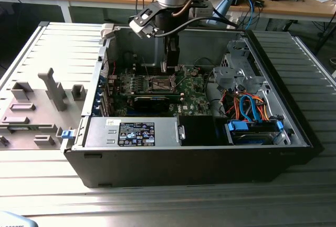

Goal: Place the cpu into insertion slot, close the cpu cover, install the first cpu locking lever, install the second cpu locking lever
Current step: 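Place the cpu into insertion slot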

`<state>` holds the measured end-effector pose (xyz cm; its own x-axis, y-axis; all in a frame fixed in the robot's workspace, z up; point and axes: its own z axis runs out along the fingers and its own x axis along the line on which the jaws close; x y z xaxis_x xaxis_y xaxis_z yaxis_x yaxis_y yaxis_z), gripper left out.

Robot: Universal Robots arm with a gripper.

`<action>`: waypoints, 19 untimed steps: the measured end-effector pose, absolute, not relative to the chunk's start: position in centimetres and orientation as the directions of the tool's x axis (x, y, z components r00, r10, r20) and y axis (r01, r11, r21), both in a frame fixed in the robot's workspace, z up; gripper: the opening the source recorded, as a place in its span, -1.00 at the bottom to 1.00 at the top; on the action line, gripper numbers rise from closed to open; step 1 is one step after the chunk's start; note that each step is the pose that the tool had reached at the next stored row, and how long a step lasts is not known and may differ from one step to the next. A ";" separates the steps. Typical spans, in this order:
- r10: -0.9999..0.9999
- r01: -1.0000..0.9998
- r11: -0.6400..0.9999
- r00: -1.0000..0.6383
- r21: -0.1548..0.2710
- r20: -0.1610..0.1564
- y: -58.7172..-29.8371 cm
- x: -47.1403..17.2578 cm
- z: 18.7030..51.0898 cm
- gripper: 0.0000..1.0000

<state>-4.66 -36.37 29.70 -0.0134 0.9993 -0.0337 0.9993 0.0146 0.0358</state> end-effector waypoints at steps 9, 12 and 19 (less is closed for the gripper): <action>0.999 0.999 0.015 -0.013 0.036 -0.034 -36.3 -4.8 29.6 0.08; 0.999 0.999 0.015 -0.013 0.036 -0.034 -36.2 -4.9 29.5 0.08; 0.999 0.999 0.015 -0.013 0.036 -0.034 -36.1 -5.0 29.2 0.08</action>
